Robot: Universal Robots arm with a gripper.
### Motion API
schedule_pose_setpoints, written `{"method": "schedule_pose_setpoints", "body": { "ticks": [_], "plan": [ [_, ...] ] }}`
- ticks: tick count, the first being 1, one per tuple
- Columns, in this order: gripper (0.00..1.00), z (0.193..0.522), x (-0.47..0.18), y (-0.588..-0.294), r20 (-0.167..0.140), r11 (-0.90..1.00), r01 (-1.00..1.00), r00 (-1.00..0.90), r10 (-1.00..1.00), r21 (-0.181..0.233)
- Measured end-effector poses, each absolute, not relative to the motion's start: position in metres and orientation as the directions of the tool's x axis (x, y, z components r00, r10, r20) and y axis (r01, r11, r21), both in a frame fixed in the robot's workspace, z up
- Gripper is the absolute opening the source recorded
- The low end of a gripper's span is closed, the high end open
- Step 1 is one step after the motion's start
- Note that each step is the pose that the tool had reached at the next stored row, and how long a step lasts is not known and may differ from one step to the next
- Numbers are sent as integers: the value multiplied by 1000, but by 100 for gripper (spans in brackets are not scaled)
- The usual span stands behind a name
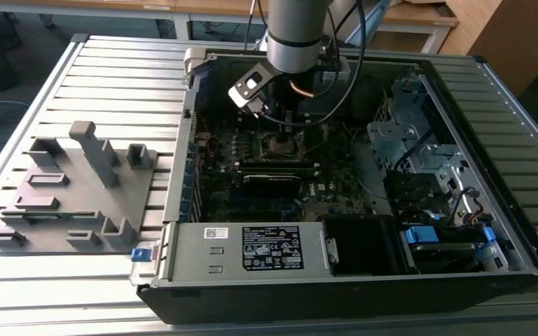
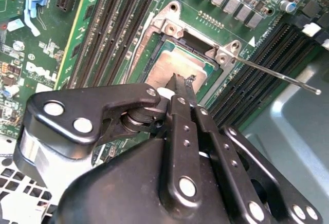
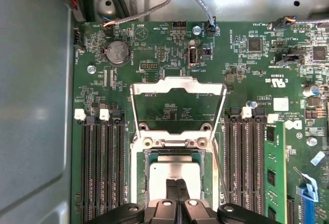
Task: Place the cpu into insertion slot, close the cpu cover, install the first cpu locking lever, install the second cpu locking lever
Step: 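Place the cpu into insertion slot, then close the cpu cover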
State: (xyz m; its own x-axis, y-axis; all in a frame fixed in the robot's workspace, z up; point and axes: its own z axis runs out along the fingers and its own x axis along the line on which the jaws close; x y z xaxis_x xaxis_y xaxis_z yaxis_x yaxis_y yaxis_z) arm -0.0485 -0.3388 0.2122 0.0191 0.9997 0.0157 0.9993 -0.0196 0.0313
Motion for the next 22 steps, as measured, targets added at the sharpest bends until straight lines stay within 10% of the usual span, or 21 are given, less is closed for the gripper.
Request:
{"method": "schedule_pose_setpoints", "body": {
  "ticks": [22],
  "plan": [
    [10, 226, -49, -339, 16, -20, 999, 19, 1000, 31]
  ]
}}
